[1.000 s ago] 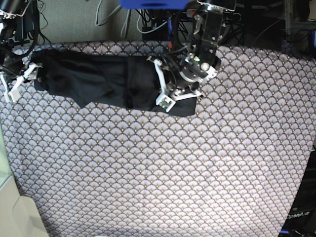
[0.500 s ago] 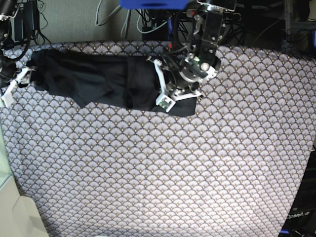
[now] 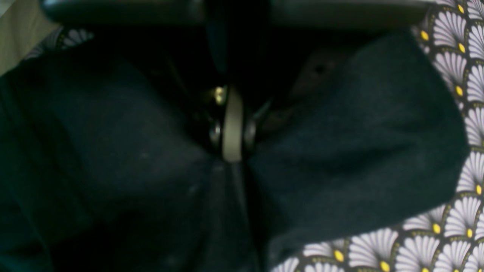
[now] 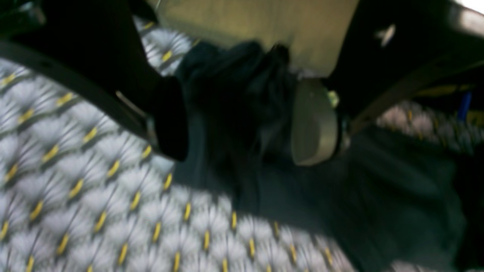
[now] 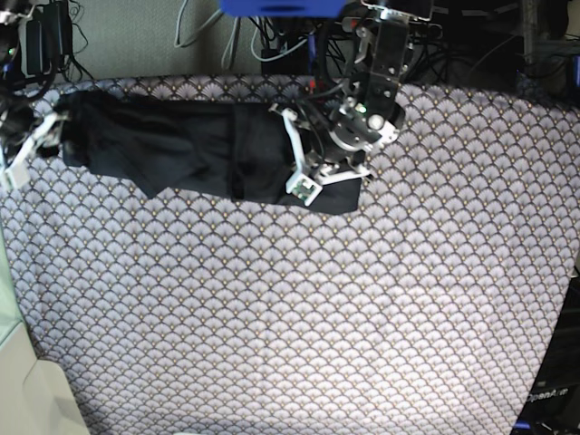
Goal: Fold the T-shirt properly
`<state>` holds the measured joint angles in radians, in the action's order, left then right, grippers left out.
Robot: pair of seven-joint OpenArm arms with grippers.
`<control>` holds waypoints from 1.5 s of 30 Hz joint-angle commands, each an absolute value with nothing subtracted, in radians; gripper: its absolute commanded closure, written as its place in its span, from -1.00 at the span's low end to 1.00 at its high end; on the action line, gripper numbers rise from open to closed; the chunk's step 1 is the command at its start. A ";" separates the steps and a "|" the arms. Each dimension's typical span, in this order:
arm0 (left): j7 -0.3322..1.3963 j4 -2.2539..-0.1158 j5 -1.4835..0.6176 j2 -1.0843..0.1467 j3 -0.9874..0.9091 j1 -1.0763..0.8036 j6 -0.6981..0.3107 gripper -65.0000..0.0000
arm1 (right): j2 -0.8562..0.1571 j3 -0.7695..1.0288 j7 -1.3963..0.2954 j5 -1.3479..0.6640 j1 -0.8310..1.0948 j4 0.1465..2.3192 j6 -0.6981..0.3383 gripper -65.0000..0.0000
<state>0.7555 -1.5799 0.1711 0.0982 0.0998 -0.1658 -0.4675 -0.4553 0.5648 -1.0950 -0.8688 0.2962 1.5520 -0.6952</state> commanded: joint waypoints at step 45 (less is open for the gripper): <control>0.783 -1.596 0.191 0.097 0.097 -0.170 -0.463 1.00 | -0.427 0.567 -0.915 -0.690 0.254 1.366 -0.698 -0.37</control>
